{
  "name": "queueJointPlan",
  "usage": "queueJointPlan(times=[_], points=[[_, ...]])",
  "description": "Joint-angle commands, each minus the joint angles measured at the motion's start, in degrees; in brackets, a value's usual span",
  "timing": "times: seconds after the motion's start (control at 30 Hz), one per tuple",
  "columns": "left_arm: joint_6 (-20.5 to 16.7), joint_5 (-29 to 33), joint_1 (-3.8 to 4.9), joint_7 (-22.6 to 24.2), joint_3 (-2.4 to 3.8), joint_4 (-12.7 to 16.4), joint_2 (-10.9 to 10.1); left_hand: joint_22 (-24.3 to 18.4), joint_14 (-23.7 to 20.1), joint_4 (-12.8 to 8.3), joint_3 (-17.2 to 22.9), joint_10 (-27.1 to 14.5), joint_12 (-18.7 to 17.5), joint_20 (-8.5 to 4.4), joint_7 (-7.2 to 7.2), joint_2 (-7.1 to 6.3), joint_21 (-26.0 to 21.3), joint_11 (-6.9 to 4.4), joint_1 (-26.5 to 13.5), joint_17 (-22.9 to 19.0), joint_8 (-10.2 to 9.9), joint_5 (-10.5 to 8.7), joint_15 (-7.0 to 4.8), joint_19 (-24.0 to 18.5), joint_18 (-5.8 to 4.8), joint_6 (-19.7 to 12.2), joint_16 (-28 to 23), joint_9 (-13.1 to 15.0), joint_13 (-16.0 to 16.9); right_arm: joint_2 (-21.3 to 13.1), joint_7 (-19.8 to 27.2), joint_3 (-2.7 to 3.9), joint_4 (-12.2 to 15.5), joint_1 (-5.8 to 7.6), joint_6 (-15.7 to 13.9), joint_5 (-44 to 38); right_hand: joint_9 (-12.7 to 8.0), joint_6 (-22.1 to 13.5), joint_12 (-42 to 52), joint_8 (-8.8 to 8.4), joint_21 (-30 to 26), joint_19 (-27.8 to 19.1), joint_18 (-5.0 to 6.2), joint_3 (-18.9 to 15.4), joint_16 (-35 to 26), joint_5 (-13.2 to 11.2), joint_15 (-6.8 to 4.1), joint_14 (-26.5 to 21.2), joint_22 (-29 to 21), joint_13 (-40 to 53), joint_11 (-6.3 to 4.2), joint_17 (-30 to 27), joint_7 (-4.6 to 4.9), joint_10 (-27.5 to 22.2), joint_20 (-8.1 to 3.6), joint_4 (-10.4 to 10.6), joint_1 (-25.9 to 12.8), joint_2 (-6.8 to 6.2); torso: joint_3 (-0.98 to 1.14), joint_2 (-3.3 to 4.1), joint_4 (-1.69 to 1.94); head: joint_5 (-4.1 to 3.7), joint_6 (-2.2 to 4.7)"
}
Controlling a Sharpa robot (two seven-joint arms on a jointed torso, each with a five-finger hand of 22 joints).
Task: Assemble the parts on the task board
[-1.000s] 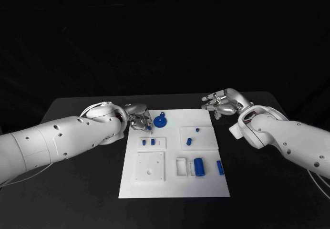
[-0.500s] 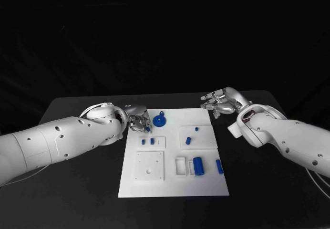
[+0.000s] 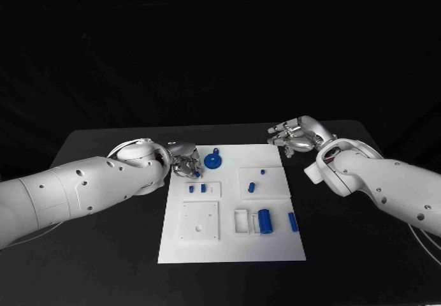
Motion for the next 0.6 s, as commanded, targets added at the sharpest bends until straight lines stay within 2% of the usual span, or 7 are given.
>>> queueJointPlan(times=[0.03, 0.3, 0.6], points=[[-0.58, -0.23, -0.11, 0.9, -0.19, -0.09, 0.25, 1.23, 0.43, 0.39, 0.07, 0.49, 0.14, -0.27, 0.73, 0.49, 0.2, -0.11, -0.15, -0.01, 0.39, 0.13, -0.16, 0.12, 0.93, 1.09, 0.06, 0.05, 0.1, 0.03, 0.66, 0.03, 0.13, -0.03, 0.74, -0.01, 0.06, 0.39, -0.37, 0.02, 0.3, 1.97, 1.11, 0.25, 0.28, 0.16, 0.34, 0.22, -0.02, -0.05, 0.11, -0.09, 0.15, -0.41, 0.38, 0.04, -0.57, 0.01, 0.03, 0.03, 0.02, -0.06, -0.06], [-1.54, -0.08, -0.27, 1.16, -0.46, -0.26, 0.53, 1.23, 0.49, 0.4, 0.07, 0.5, 0.13, -0.28, 0.73, 0.49, 0.2, -0.11, -0.16, 0.0, 0.39, 0.14, -0.16, 0.18, 0.94, 1.09, 0.07, 0.05, 0.1, 0.06, 0.69, 0.03, 0.13, -0.03, 0.74, -0.01, 0.06, 0.39, -0.37, 0.02, 0.3, 1.97, 1.11, 0.25, 0.28, 0.16, 0.34, 0.22, -0.02, -0.05, 0.11, -0.09, 0.15, -0.41, 0.38, 0.04, -0.57, 0.01, 0.05, 0.0, 0.01, -0.14, -0.04], [-0.08, -0.09, -0.3, 1.08, -0.65, 0.0, 0.79, 1.22, 0.51, 0.4, 0.1, 0.53, 0.13, -0.28, 0.72, 0.48, 0.14, -0.12, -0.12, 0.0, 0.4, 0.09, -0.17, 0.25, 0.95, 1.1, 0.01, 0.05, 0.1, 0.19, 0.76, 0.03, -0.01, -0.04, 0.75, -0.01, 0.06, 0.46, -0.37, 0.03, 0.51, 1.95, 1.13, 0.44, 0.35, 0.16, 0.34, 0.22, -0.03, -0.05, 0.09, -0.2, 0.13, -0.37, 0.38, -0.03, -0.6, 0.03, 0.05, 0.0, 0.01, -0.29, -0.15]])
